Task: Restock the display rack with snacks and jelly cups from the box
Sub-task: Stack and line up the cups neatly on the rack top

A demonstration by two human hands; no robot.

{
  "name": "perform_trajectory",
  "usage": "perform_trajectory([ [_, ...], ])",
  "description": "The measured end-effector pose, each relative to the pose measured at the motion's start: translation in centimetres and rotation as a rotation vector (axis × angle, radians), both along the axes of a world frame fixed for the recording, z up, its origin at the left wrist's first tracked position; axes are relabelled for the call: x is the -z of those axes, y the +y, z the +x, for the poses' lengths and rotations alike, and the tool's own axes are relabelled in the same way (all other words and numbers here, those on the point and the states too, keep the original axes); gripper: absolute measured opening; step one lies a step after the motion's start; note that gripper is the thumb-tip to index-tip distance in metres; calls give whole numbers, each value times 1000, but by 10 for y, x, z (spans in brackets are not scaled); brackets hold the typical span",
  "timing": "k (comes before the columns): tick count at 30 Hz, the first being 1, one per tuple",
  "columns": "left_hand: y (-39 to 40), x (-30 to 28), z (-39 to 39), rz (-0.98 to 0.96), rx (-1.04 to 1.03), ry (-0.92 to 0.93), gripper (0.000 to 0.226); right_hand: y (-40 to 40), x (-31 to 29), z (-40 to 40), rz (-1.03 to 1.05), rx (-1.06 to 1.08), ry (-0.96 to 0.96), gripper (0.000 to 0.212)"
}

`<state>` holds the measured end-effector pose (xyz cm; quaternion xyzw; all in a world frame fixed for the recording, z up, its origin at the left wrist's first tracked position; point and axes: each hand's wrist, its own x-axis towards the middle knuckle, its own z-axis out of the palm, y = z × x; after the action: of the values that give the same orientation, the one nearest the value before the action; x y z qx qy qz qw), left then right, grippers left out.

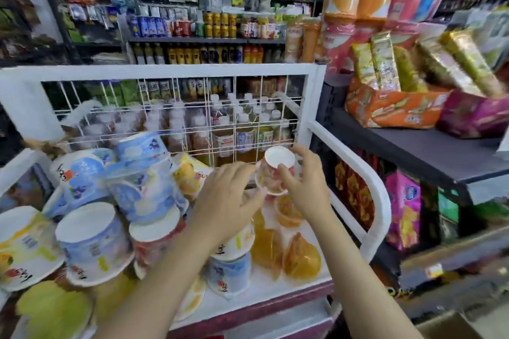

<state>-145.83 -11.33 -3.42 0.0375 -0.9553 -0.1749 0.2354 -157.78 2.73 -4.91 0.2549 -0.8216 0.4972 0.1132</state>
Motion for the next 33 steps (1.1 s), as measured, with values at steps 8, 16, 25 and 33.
perform_trajectory([
  [8,7,10,-32,168,-226,-231,18,-11,22,-84,187,-196,-192,83],
  [16,3,10,-33,347,-197,-160,68,-10,27,-76,-207,-274,-258,54],
  [25,-14,-8,-58,704,-87,9,101,-16,-4,-50,-579,-539,-657,67],
  [33,-24,-13,-83,897,-29,66,80,-15,13,-64,-537,-573,-636,60],
])
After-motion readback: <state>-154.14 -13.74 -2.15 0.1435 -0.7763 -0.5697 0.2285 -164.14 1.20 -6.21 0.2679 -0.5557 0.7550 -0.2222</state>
